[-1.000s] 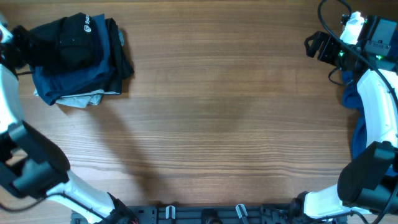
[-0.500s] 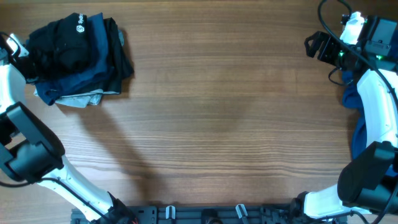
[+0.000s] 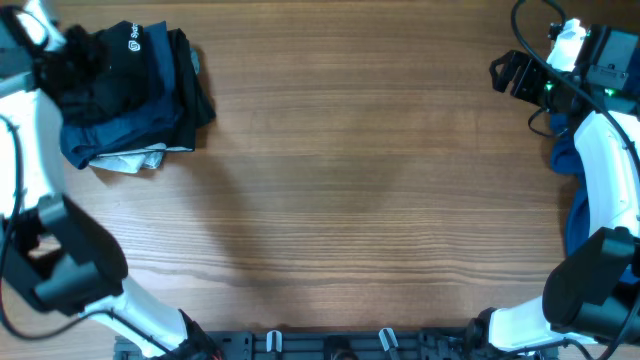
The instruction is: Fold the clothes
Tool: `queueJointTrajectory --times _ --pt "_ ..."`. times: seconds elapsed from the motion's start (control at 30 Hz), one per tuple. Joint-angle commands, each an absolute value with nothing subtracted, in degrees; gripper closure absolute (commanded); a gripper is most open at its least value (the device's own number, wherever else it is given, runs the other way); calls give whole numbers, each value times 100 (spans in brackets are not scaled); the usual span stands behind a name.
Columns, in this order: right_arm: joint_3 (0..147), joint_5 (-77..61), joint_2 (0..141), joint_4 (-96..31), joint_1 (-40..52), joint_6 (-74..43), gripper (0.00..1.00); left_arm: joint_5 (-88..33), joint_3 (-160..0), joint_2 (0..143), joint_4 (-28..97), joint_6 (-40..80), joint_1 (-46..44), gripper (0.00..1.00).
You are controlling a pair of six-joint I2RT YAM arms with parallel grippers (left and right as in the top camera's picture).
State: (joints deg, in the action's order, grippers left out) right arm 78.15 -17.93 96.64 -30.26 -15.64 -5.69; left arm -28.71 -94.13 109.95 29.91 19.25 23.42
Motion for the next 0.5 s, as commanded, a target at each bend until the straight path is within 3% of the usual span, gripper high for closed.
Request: queueJointTrajectory --times 0.0,0.3,0.47 --pt "7837 -1761 9732 -3026 -1544 -508 0 -2961 -9376 11622 3118 1710 2220 96" --pt "7837 -1761 9732 -3026 -1544 -508 0 -4239 -9378 12641 3135 897 2187 96" --pt "7837 -1761 9732 -3026 -1544 -508 0 -4598 -9382 11531 2624 1094 2462 96"
